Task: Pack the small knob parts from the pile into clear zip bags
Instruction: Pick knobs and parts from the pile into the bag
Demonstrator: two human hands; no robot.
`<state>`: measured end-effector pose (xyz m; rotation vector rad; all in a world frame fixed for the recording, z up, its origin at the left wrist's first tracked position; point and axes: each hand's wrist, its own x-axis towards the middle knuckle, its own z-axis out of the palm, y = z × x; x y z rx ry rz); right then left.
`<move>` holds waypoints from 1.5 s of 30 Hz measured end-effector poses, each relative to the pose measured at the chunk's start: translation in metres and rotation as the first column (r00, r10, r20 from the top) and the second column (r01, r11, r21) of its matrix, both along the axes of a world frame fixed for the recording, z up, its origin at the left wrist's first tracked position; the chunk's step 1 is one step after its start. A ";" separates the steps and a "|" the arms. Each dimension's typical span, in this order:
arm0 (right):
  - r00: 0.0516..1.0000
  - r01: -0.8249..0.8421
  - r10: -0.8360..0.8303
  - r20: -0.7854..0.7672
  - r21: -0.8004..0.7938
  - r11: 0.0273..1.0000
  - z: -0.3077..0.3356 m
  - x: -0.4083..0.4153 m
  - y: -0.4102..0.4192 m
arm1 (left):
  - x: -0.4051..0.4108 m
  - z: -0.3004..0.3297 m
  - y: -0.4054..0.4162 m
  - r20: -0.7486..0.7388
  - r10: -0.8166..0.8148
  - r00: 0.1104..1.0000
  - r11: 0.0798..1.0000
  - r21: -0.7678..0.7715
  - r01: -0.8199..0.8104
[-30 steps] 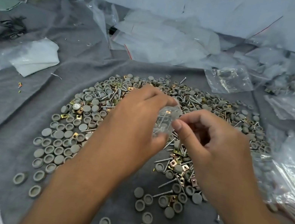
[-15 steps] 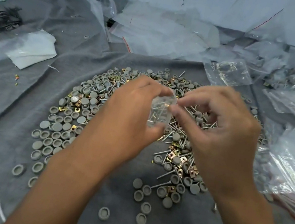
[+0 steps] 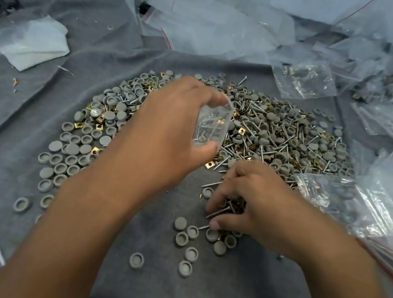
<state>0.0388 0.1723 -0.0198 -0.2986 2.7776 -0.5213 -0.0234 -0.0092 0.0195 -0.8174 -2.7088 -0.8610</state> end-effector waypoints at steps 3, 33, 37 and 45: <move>0.999 -0.025 0.026 -0.020 0.057 0.998 -0.004 0.004 -0.004 | 0.000 -0.001 0.001 0.002 0.001 1.000 1.000 0.000 -0.001; 0.983 -0.129 0.154 -0.105 0.213 0.969 -0.004 0.010 -0.018 | 0.000 -0.002 -0.001 0.010 -0.015 1.000 1.000 0.020 0.015; 0.995 0.062 -0.083 -0.059 -0.296 0.953 0.014 0.009 0.002 | 0.000 -0.003 -0.001 0.023 -0.015 1.000 0.999 0.037 0.014; 0.648 0.065 -0.247 -0.720 -0.272 0.960 0.029 0.009 -0.013 | -0.001 -0.010 0.006 -0.029 -0.056 0.998 0.998 -0.011 0.056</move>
